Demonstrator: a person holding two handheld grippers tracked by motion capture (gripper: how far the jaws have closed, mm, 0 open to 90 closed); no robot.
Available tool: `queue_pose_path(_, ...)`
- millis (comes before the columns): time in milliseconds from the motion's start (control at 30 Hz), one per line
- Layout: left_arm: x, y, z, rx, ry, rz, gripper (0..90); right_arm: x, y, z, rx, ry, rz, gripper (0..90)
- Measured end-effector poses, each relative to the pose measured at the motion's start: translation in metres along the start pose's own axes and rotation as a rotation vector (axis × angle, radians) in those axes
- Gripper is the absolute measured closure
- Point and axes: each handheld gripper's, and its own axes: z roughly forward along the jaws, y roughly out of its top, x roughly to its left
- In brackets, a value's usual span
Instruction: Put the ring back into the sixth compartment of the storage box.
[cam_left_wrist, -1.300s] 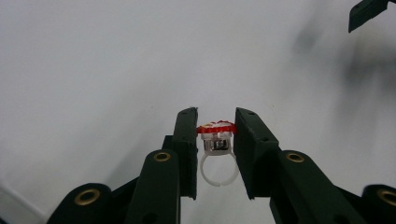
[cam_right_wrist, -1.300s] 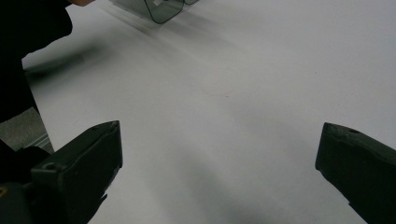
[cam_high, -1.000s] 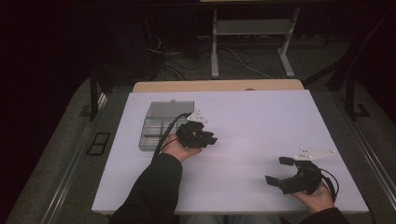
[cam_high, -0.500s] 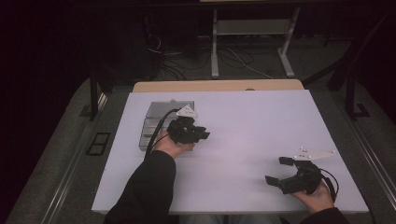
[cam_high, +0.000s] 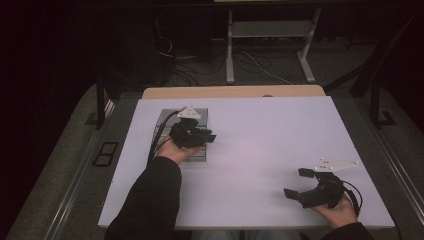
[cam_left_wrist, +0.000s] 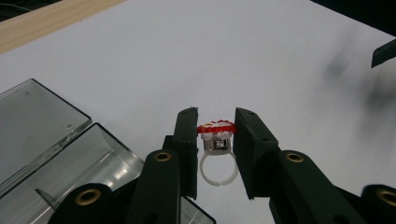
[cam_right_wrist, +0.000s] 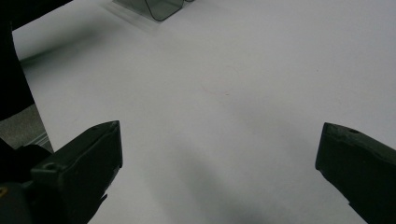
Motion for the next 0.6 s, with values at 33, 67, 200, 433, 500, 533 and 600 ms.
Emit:
queue_pose_path(33, 0.001, 0.000, -0.001, -0.001, 0.002, -0.004, 69.9, 0.000, 0.000, 0.000, 0.001, 0.000, 0.000, 0.6)
queue_pose_path(67, 0.003, 0.000, -0.002, -0.002, 0.009, -0.012, 69.9, 0.000, 0.000, 0.000, 0.002, 0.000, -0.001, 0.5)
queue_pose_path(200, 0.006, 0.001, -0.005, 0.000, 0.018, -0.012, 69.9, 0.000, 0.000, 0.000, 0.002, -0.001, -0.002, 0.6)
queue_pose_path(433, 0.015, 0.000, -0.009, -0.011, 0.037, -0.023, 69.9, 0.000, 0.000, 0.001, 0.007, 0.001, 0.000, 0.5)
queue_pose_path(500, 0.018, -0.001, -0.010, -0.010, 0.045, -0.030, 69.9, 0.000, 0.000, 0.001, 0.008, 0.001, 0.000, 0.5)
queue_pose_path(533, 0.019, -0.001, -0.011, -0.012, 0.048, -0.034, 69.9, 0.000, 0.000, 0.001, 0.008, 0.001, 0.000, 0.5)
queue_pose_path(600, 0.023, -0.002, -0.012, -0.014, 0.051, -0.036, 69.9, 0.000, 0.000, 0.001, 0.007, 0.001, -0.001, 0.5)
